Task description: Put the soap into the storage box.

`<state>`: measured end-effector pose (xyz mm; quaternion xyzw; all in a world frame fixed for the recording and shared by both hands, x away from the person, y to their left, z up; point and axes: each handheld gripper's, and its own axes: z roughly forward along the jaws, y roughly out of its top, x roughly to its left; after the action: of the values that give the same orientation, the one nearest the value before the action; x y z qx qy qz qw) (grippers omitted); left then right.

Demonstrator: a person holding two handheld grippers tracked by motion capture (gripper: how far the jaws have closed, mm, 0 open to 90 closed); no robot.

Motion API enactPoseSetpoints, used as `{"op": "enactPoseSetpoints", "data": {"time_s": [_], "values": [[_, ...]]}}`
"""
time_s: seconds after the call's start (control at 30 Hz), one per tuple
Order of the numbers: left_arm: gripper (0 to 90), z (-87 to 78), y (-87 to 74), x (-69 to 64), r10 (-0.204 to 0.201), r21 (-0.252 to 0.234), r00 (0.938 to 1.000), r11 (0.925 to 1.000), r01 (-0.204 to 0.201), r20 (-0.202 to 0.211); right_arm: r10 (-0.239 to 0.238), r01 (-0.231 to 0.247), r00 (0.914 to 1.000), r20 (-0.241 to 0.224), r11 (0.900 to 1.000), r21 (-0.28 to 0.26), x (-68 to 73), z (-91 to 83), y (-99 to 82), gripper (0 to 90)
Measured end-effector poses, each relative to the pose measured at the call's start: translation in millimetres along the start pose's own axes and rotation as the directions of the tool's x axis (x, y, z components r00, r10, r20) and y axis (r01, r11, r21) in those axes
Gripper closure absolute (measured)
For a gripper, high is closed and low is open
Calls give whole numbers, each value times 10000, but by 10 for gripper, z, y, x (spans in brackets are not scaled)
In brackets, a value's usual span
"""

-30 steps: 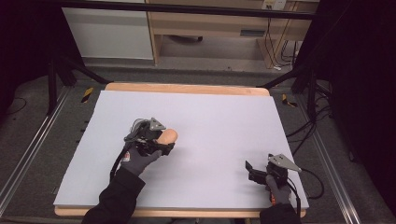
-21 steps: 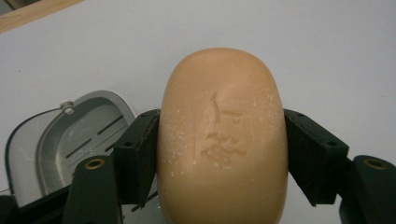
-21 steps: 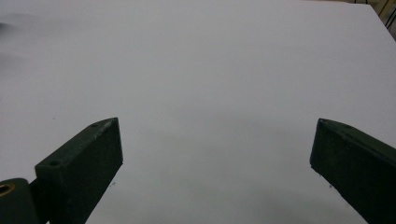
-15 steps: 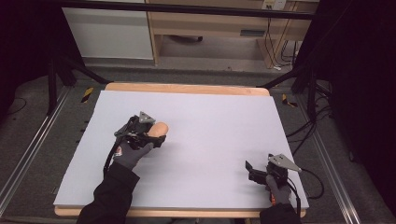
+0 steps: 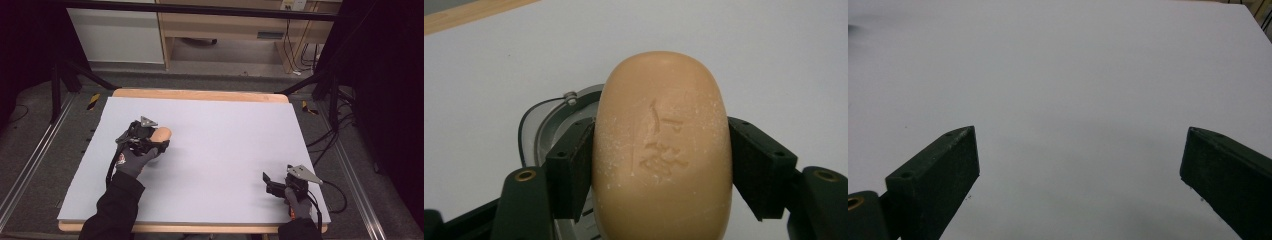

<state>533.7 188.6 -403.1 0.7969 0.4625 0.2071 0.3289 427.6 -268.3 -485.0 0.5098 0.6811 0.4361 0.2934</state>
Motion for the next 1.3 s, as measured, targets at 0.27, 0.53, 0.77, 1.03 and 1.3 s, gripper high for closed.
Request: {"op": "enactPoseSetpoints", "data": {"time_s": [0.27, 0.53, 0.77, 1.03, 1.3], "values": [[320, 41, -32, 79, -222, 130, 9994, 9997, 226, -254, -12, 12, 10000, -3, 10000, 17, 0, 1, -1, 26], [320, 109, -93, 114, -340, 283, 9990, 9990, 348, -283, -3, 3, 10000, -2, 10000, 4, 4, -1, -1, 27], [320, 130, -129, 140, -464, 306, 9983, 9984, 475, -344, -29, 29, 10000, 7, 10000, 5, 2, -1, -1, 26], [320, 144, -163, 162, -564, 341, 9975, 9977, 579, -437, -29, 29, 10000, 6, 10000, 16, 4, 1, 0, 26], [317, 152, -178, 172, -656, 327, 9971, 9972, 669, -378, -41, 41, 10000, 24, 10000, 9, 6, 1, -1, 26]]}}
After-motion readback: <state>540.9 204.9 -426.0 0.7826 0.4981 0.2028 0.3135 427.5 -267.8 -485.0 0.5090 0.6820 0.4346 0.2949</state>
